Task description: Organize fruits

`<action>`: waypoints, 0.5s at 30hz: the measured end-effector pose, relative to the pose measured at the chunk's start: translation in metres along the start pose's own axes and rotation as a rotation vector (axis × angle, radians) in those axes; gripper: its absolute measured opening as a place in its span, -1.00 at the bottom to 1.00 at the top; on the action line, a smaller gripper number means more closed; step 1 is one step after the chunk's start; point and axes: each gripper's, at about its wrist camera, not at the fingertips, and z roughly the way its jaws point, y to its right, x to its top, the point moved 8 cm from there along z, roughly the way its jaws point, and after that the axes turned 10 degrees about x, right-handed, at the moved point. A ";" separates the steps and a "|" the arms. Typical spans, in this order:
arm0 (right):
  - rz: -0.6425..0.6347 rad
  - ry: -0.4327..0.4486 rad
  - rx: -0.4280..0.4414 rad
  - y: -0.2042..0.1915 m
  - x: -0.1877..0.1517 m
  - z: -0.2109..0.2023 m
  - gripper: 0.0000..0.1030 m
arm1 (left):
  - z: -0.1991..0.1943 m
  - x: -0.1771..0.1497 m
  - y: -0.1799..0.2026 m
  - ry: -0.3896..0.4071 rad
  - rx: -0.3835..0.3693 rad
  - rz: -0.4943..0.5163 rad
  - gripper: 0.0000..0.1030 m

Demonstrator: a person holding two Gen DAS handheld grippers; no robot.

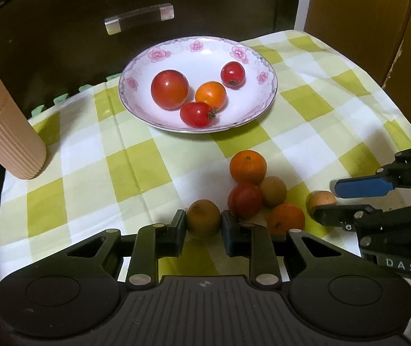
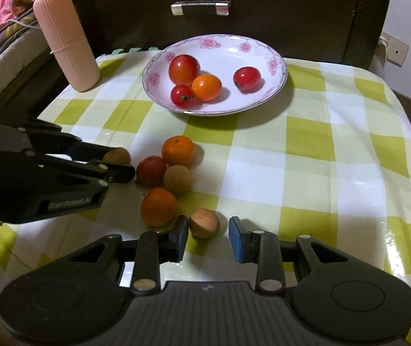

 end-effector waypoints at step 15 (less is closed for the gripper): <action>0.018 0.041 -0.016 0.002 0.013 -0.008 -0.44 | -0.011 0.006 0.000 0.027 -0.006 -0.003 -0.36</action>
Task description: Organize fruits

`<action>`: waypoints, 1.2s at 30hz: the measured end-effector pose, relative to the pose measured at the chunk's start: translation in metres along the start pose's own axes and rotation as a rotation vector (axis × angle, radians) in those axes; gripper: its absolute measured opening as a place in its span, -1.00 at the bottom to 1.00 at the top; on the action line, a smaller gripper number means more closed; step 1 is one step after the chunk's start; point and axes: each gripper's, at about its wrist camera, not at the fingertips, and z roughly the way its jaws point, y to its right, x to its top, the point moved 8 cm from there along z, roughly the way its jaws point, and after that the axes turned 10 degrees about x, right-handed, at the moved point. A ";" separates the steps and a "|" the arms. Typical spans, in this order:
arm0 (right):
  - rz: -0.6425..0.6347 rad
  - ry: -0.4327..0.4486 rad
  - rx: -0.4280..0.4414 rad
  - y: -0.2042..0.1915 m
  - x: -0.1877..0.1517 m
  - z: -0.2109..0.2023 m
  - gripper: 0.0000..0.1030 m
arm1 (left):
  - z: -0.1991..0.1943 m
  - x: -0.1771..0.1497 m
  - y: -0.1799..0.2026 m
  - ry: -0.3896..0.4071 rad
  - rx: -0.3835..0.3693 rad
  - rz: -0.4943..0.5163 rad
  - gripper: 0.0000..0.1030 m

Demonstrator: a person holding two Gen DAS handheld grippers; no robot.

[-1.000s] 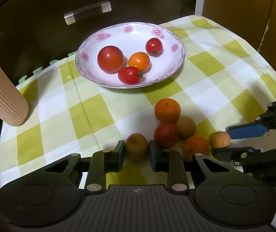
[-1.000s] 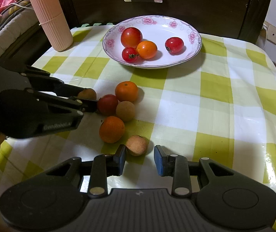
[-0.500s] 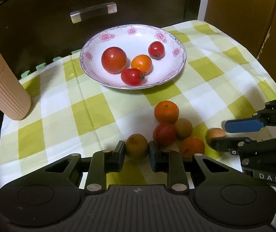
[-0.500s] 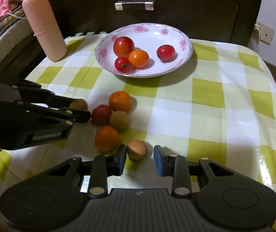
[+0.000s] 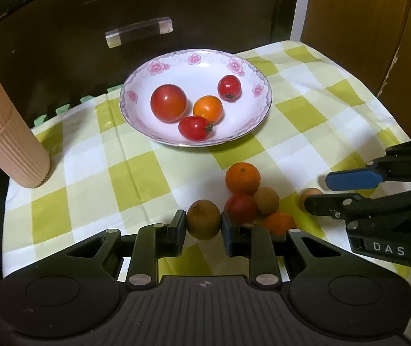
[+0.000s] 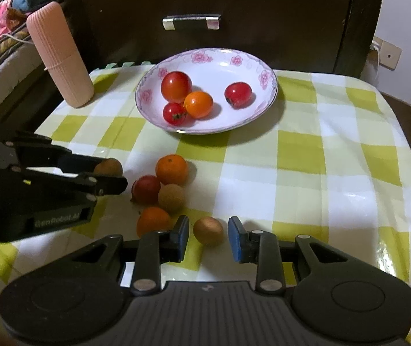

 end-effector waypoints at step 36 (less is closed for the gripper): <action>0.015 0.105 -0.012 0.005 0.055 -0.008 -0.44 | -0.007 0.030 -0.007 0.052 0.005 -0.029 -0.30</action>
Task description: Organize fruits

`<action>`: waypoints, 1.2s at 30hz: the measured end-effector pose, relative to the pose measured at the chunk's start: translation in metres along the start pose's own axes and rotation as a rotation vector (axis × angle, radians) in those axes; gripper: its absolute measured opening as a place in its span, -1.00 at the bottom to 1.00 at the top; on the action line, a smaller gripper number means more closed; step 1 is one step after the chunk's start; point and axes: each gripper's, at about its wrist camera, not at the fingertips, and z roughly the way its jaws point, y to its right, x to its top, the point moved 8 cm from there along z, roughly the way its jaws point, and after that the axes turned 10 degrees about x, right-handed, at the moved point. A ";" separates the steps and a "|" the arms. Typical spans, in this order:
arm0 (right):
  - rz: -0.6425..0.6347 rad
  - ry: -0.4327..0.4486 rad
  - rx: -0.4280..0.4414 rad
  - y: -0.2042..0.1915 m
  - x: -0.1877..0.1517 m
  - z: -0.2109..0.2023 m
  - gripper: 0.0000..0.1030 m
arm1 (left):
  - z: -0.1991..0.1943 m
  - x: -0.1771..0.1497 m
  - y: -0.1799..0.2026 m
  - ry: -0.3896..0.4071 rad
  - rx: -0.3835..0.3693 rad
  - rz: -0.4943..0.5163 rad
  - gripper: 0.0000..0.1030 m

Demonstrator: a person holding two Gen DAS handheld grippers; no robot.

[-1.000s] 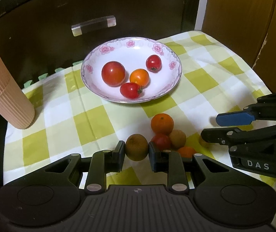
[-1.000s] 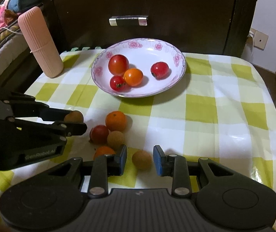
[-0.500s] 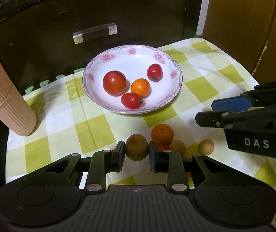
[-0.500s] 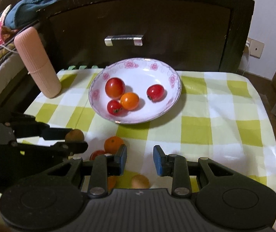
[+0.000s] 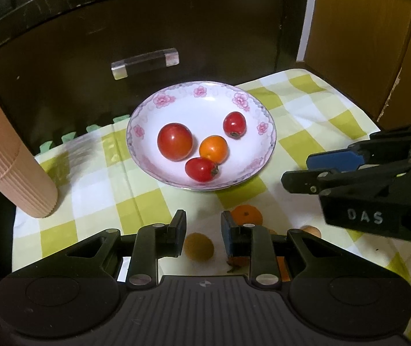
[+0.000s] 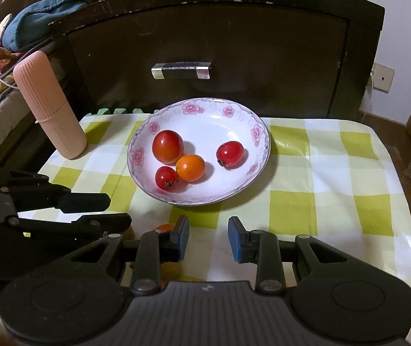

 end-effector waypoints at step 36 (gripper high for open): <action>-0.021 -0.004 0.043 -0.016 -0.006 -0.012 -0.44 | -0.009 -0.074 -0.016 -0.217 -0.036 -0.038 0.06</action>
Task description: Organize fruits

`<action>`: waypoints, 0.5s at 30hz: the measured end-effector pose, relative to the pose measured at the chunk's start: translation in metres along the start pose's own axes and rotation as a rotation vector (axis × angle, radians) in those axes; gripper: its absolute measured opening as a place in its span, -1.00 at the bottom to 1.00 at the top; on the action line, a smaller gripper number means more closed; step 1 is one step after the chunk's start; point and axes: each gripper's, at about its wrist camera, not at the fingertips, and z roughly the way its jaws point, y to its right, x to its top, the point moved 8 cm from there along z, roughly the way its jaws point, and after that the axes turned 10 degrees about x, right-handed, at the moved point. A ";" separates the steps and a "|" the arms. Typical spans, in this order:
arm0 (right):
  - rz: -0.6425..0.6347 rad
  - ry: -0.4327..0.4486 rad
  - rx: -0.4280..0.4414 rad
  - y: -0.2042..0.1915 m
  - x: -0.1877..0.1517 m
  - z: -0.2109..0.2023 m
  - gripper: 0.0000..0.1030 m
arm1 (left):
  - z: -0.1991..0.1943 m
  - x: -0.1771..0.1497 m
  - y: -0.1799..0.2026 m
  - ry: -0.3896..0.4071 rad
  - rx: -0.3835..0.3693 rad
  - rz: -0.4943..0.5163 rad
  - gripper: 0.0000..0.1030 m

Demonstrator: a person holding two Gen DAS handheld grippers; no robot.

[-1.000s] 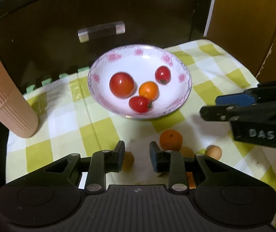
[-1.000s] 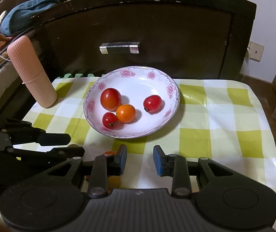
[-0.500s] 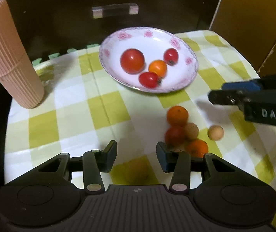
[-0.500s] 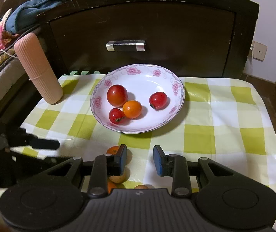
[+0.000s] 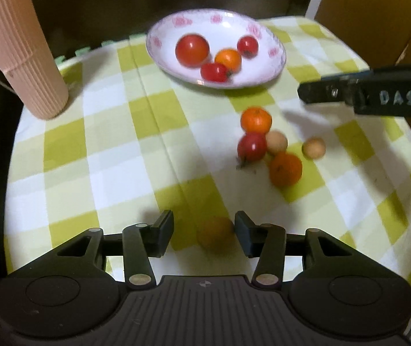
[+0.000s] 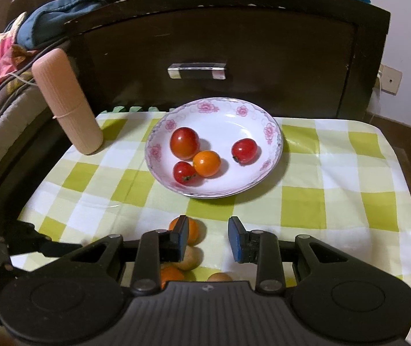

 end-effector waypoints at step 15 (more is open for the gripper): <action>-0.015 0.000 0.009 -0.008 -0.003 -0.004 -0.44 | 0.001 -0.017 0.014 -0.002 0.039 0.075 -0.24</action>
